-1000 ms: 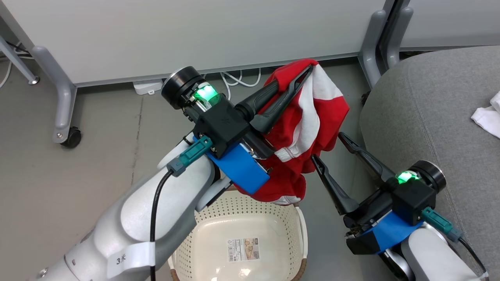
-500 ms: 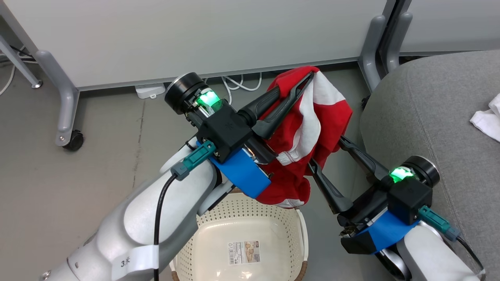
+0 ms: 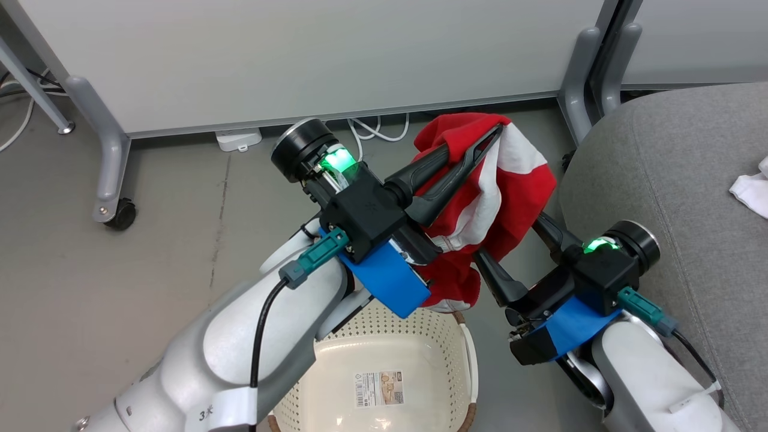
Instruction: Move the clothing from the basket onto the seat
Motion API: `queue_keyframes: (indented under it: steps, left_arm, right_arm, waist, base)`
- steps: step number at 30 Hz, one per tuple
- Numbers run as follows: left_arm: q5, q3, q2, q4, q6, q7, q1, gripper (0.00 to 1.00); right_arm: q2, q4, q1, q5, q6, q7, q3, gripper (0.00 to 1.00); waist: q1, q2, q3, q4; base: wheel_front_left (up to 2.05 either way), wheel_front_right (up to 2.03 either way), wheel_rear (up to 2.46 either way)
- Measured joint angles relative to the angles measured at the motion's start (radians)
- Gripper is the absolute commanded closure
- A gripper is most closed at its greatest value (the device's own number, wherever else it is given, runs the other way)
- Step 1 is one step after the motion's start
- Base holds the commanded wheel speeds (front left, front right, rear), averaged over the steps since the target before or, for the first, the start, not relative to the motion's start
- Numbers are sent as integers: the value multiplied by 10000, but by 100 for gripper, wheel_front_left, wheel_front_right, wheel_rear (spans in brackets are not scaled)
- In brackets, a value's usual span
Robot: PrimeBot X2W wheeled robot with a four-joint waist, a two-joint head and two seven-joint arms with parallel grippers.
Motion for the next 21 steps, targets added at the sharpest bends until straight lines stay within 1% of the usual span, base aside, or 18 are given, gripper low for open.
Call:
queue_keyframes:
  steps: [1, 2, 3, 4, 21]
  left_arm:
    - [0, -10, -8, -2, 0, 0, 0, 100]
    - [0, -23, -12, 0, 0, 0, 0, 100]
    - [0, -35, -15, -2, 0, 0, 0, 100]
    - [-2, -44, -15, -2, 0, 0, 0, 100]
    - [-73, -92, 44, 40, 0, 0, -5, 100]
  right_arm:
    - [42, 134, -58, 27, 0, 0, 44, 0]
    - [82, 217, -100, 56, 0, 0, 59, 51]
    - [115, 276, -135, 59, 0, 0, 65, 74]
    - [146, 337, -174, 67, 0, 0, 82, 100]
    - [238, 497, -305, 161, 0, 0, 82, 100]
  waist:
    - [0, 0, -2, 10]
    - [0, 0, -3, 21]
    - [0, 0, -2, 30]
    - [0, 0, -4, 35]
    - [0, 0, 34, -45]
  base:
    - [0, 0, 0]
    - [0, 0, 0]
    - [0, 0, 0]
    - [0, 0, 0]
    - [0, 0, 0]
